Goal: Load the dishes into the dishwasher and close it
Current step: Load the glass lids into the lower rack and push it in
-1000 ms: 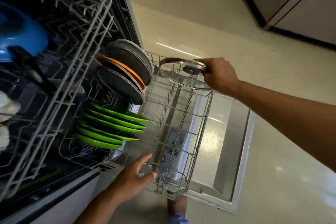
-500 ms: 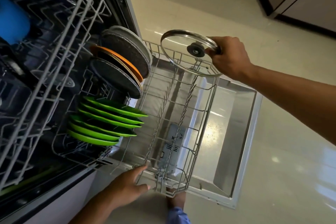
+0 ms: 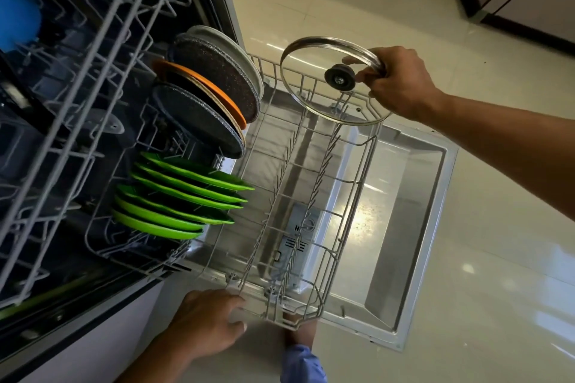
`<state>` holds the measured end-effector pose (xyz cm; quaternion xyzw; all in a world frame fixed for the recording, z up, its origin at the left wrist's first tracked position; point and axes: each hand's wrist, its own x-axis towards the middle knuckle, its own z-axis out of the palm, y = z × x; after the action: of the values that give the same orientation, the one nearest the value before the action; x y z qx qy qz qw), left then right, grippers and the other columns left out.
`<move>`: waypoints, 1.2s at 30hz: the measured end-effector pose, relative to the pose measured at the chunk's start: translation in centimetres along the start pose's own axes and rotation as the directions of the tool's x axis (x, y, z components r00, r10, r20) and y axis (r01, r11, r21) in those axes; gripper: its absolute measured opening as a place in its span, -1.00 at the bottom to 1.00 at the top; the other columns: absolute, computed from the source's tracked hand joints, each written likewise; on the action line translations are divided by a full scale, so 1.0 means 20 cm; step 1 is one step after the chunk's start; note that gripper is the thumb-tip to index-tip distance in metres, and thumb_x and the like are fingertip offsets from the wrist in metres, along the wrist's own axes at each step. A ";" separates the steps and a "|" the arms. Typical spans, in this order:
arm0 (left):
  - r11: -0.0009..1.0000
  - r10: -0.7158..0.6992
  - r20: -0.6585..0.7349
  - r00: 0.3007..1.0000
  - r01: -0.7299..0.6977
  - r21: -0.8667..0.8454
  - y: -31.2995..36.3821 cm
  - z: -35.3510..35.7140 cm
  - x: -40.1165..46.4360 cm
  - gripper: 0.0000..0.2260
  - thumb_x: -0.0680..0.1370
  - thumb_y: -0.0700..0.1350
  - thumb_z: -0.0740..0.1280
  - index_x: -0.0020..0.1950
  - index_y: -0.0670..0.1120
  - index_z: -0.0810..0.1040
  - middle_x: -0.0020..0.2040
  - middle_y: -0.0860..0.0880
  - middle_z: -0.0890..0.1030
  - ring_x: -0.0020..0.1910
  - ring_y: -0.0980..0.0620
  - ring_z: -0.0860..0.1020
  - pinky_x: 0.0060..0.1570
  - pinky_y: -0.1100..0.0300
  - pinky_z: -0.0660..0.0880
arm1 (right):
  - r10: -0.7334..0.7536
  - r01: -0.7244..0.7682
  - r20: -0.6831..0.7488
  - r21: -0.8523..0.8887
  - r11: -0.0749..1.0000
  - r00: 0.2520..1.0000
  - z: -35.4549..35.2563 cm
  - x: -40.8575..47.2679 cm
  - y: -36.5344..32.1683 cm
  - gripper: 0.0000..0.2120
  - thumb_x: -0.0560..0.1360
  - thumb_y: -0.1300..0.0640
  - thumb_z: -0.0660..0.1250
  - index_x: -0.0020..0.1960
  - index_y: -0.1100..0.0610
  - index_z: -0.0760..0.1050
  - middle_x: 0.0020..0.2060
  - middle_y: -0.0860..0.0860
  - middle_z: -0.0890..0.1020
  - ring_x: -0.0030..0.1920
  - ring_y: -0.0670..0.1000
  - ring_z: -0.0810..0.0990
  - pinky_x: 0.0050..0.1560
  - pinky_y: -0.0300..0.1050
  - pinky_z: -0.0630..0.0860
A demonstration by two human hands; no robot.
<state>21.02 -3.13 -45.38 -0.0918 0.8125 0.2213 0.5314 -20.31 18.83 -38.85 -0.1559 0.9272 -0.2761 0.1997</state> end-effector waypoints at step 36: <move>0.993 -0.041 -0.066 0.997 0.034 -0.116 0.07 -0.07 -0.06 -0.54 0.63 0.12 0.28 0.55 0.16 0.40 0.52 0.05 0.47 0.46 0.00 0.46 0.40 0.09 0.42 | -0.147 0.152 0.043 -0.141 0.978 0.988 0.18 -0.27 -0.12 -0.29 0.56 -0.05 0.45 0.60 0.07 0.22 0.50 0.14 0.43 0.45 0.17 0.42 0.43 0.03 0.37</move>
<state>19.77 -2.64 -43.54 -0.1449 0.8142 0.2542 0.5015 -13.50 17.43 -38.58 -0.2436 0.9270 -0.2202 0.1814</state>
